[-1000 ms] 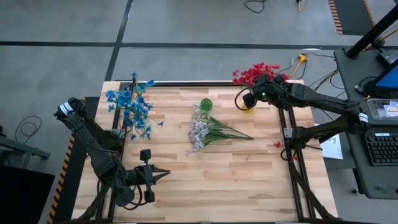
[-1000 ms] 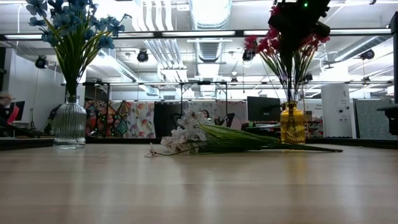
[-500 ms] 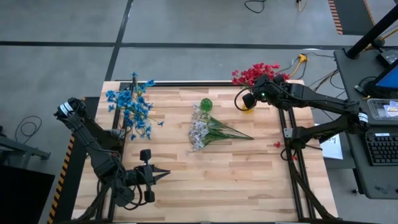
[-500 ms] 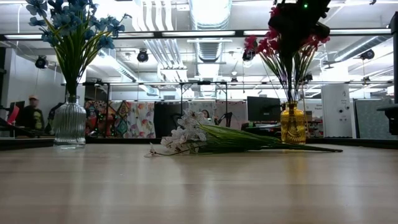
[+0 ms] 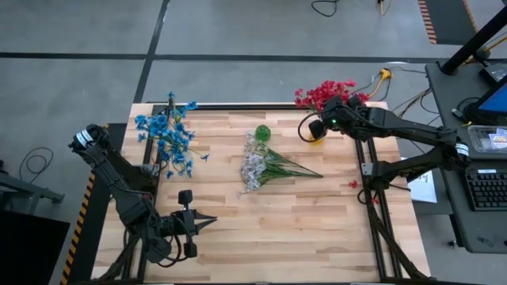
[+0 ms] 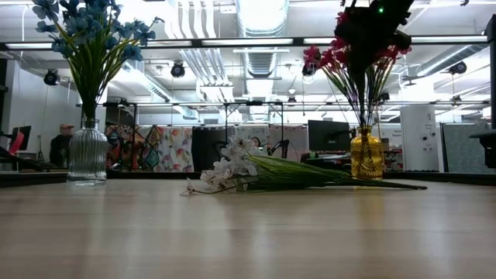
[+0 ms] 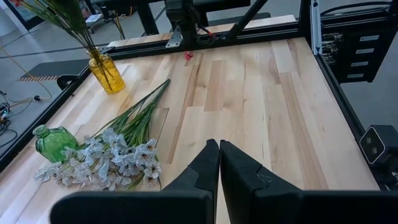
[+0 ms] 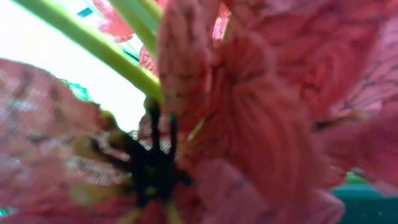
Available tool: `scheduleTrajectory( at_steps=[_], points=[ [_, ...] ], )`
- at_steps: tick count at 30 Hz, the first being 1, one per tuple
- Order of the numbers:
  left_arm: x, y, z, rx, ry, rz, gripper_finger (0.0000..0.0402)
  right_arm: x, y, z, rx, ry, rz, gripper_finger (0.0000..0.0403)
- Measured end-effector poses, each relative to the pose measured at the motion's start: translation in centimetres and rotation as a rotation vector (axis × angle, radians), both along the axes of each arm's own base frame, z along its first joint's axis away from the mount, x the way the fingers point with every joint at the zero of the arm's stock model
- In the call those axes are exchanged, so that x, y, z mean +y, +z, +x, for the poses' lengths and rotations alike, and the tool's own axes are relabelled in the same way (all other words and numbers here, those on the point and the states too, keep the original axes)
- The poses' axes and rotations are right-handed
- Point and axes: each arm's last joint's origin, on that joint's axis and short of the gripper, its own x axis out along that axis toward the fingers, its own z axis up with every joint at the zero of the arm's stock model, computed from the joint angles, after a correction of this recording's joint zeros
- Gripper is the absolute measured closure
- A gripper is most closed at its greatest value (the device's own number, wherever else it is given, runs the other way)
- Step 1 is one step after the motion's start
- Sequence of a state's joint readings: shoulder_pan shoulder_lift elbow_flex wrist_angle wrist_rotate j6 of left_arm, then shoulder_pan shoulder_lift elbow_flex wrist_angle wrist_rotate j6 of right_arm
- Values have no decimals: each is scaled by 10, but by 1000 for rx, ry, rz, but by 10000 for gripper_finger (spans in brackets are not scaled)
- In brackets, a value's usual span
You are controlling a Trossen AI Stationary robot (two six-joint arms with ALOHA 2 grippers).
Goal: Sort flowers into vase by color
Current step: Put the red flowers into the yellow vase
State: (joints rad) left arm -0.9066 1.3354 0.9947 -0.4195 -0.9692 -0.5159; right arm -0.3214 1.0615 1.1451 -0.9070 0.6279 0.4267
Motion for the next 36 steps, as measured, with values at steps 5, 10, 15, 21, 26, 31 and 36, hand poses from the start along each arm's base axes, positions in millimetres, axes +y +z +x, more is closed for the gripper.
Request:
scheduleTrajectory(
  at_steps=[5, 10, 15, 21, 26, 31, 36],
  points=[
    [0, 0, 0, 0, 0, 0, 402, 0, -4, 0, 12, -1, 4, 376],
    [0, 0, 0, 0, 0, 0, 402, 0, -9, 0, 24, -3, 10, 376],
    [0, 0, 0, 0, 0, 1, 402, 0, -15, 0, 39, -4, 16, 376],
    [0, 0, 0, 0, 0, 1, 402, 0, -20, -1, 49, -7, 23, 376],
    [0, 0, 0, 0, 0, 1, 402, 0, -20, -1, 48, -7, 23, 376],
    [0, 0, 0, 0, 0, 0, 402, 0, -21, 0, 44, -7, 21, 376],
    [0, 0, 0, 0, 0, 1, 402, 0, -25, 0, 47, -7, 22, 376]
  ],
)
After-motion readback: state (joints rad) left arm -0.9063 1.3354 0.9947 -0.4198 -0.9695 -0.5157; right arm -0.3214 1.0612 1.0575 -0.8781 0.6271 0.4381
